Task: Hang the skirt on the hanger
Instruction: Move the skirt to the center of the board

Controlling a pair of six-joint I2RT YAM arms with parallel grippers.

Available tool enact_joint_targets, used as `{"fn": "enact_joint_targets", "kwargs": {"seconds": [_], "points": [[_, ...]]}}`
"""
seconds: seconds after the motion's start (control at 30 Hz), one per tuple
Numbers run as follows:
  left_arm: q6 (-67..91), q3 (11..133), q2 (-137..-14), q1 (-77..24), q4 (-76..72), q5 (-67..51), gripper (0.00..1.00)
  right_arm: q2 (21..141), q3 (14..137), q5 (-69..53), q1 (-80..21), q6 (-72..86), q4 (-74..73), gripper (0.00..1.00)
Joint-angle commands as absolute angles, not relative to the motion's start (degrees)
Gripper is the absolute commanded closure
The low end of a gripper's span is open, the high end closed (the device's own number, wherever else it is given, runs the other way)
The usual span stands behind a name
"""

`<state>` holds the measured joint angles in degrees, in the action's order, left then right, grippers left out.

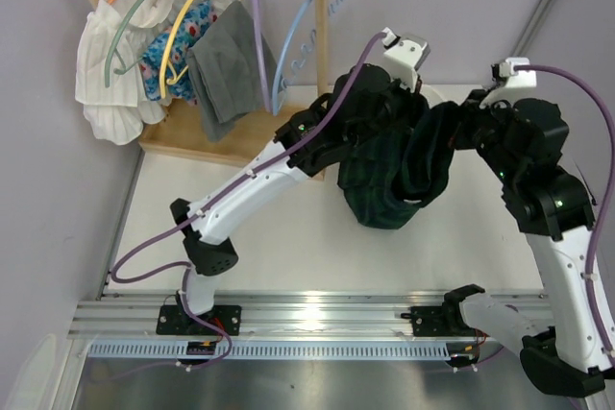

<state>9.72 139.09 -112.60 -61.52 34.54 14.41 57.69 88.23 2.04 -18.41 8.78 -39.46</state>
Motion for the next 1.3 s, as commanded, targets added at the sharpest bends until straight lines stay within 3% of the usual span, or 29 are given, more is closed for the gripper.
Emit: {"fn": "enact_joint_targets", "kwargs": {"seconds": [0.0,0.3,0.47,0.6,0.73,0.83,1.0,1.27], "points": [[14.5,141.9,-114.6,-66.0,22.7,10.5,1.0,52.0,93.6,8.8,-18.7,8.3,-42.1,1.0],[24.7,145.5,-121.7,-72.9,9.6,-1.9,1.0,49.1,108.6,19.3,-18.6,6.9,-60.7,1.0],[30.3,137.3,-119.0,-71.6,10.1,0.8,1.0,55.9,111.5,12.6,-18.6,5.9,-67.9,1.0],[33.5,116.3,-111.2,-68.9,5.3,5.0,1.0,54.2,97.0,9.5,-18.7,6.2,-61.5,1.0],[34.5,85.7,-101.8,-66.2,-8.0,6.9,1.0,50.1,78.1,6.8,-19.3,8.7,-52.9,1.0],[34.0,73.9,-98.0,-64.7,-12.2,8.7,1.0,48.4,69.6,6.7,-22.6,13.6,-47.8,1.0],[34.5,63.0,-96.9,-62.8,-15.5,12.3,1.0,50.0,54.7,15.4,-34.5,19.8,-38.7,1.0],[34.8,48.5,-94.0,-58.9,-23.8,13.2,1.0,64.1,53.2,20.2,-47.0,21.9,-31.0,1.0]]}}
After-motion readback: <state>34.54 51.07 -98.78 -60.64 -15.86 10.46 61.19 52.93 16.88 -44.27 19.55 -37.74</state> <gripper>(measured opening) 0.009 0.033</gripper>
